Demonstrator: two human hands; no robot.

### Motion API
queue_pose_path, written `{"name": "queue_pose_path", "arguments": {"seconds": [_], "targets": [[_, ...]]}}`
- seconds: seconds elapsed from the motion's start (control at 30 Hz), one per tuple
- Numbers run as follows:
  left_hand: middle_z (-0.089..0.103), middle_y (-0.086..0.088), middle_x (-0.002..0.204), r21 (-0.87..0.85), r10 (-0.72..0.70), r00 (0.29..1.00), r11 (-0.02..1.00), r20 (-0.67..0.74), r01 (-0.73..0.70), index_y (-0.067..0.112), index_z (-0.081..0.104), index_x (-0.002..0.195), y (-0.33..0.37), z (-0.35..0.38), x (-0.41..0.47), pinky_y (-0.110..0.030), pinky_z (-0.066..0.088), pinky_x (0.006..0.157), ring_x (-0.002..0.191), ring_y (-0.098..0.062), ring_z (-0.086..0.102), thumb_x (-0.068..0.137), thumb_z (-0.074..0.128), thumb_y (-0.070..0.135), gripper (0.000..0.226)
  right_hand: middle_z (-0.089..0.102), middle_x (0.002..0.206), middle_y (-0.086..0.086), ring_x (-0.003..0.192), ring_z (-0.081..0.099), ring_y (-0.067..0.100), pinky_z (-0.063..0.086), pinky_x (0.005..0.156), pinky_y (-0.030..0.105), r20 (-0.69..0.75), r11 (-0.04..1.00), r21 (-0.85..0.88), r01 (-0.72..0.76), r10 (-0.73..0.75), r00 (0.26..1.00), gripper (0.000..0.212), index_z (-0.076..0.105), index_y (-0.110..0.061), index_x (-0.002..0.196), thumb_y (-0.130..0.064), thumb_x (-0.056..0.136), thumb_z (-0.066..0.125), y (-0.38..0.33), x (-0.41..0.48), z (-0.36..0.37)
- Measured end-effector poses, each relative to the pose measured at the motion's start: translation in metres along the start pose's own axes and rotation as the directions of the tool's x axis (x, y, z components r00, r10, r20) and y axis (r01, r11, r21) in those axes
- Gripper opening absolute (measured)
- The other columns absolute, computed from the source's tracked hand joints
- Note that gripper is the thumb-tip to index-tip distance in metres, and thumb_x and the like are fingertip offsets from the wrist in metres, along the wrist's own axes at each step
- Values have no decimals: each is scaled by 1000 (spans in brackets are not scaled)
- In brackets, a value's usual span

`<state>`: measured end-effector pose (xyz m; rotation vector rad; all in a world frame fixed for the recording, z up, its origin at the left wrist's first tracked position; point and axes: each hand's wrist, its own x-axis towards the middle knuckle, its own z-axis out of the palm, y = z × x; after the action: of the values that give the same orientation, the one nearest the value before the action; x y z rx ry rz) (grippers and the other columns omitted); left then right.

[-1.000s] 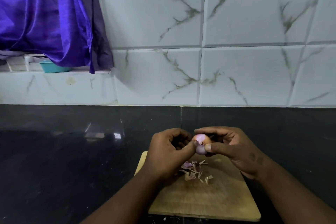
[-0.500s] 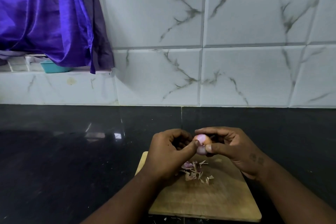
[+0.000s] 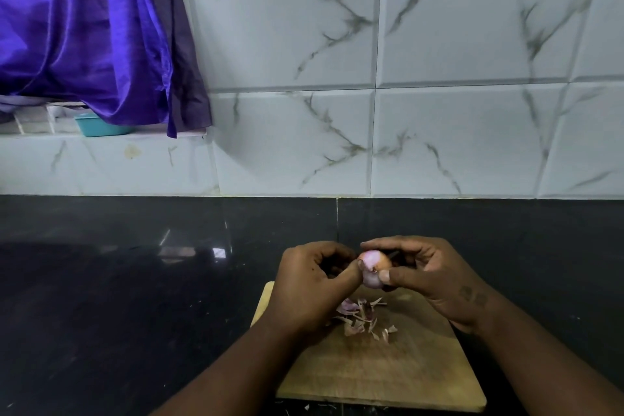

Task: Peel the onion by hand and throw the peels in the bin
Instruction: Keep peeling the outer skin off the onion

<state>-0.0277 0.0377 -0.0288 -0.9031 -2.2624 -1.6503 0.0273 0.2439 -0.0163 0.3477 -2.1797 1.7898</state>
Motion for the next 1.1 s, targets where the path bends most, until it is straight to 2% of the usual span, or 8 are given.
{"name": "queue_pose_path", "arguments": {"seconds": [0.2, 0.4, 0.53, 0.7, 0.8, 0.9, 1.03, 1.1], "targets": [[83, 6, 85, -49, 11, 1000, 999, -14, -12, 21, 86, 97, -5, -1, 2, -50, 65, 71, 80, -15, 79, 95, 75, 18, 12, 80, 115, 11, 110, 75, 30, 62, 94, 45, 15, 998, 62, 2, -3, 1000, 40, 81, -15, 113, -8, 74, 78, -2, 0, 1], [82, 6, 86, -55, 2, 1000, 998, -14, -2, 22, 85, 97, -3, 0, 1, -48, 65, 75, 82, -12, 79, 98, 75, 25, 10, 80, 115, 10, 109, 75, 31, 63, 93, 47, -14, 997, 80, 17, -16, 1000, 39, 82, -15, 111, -8, 73, 79, -3, 0, 1], [78, -5, 75, -88, -79, 996, 993, -42, 75, 19, 79, 81, -3, 1, 3, -56, 60, 67, 74, -29, 75, 99, 74, 24, 19, 78, 119, 12, 113, 74, 32, 61, 96, 48, 17, 994, 111, 3, -5, 1000, 40, 80, -13, 114, -6, 75, 78, -2, 1, 1], [70, 3, 64, 190, -104, 995, 977, 4, 101, 25, 71, 65, -7, 0, 3, -34, 48, 53, 57, -6, 63, 96, 72, 28, 31, 76, 119, 21, 105, 76, 32, 65, 84, 39, 70, 940, 334, -76, 56, 996, 45, 79, -10, 115, -6, 70, 80, -5, 1, -1], [71, 6, 67, 232, -83, 995, 970, 49, 69, 24, 77, 67, -5, -1, 1, -36, 51, 57, 63, -8, 66, 97, 62, 33, 34, 76, 119, 19, 100, 76, 30, 65, 78, 34, 70, 919, 382, -99, 78, 995, 41, 79, -10, 114, 1, 76, 70, -6, 0, -1], [69, 10, 71, 187, -56, 998, 981, 2, 55, 32, 73, 66, -3, -2, 3, -32, 52, 62, 70, -7, 66, 98, 62, 36, 34, 75, 121, 18, 98, 75, 29, 64, 79, 35, 81, 924, 363, -119, 95, 992, 41, 77, -11, 117, 0, 78, 69, -6, 1, 0], [68, 1, 73, -43, 28, 998, 999, -58, -31, 31, 71, 72, 1, -2, 3, -40, 54, 67, 73, -16, 66, 97, 58, 40, 30, 75, 120, 18, 96, 74, 30, 64, 79, 36, 82, 928, 348, -131, 109, 991, 41, 77, -13, 117, -3, 77, 73, -7, 1, 1], [67, -1, 75, -79, 40, 999, 996, -33, -43, 29, 71, 76, 3, -1, 1, -51, 58, 71, 77, -22, 66, 97, 59, 45, 29, 74, 122, 19, 103, 73, 32, 63, 85, 41, 85, 940, 319, -121, 99, 991, 44, 77, -14, 117, -11, 73, 80, -6, 0, 2]]}}
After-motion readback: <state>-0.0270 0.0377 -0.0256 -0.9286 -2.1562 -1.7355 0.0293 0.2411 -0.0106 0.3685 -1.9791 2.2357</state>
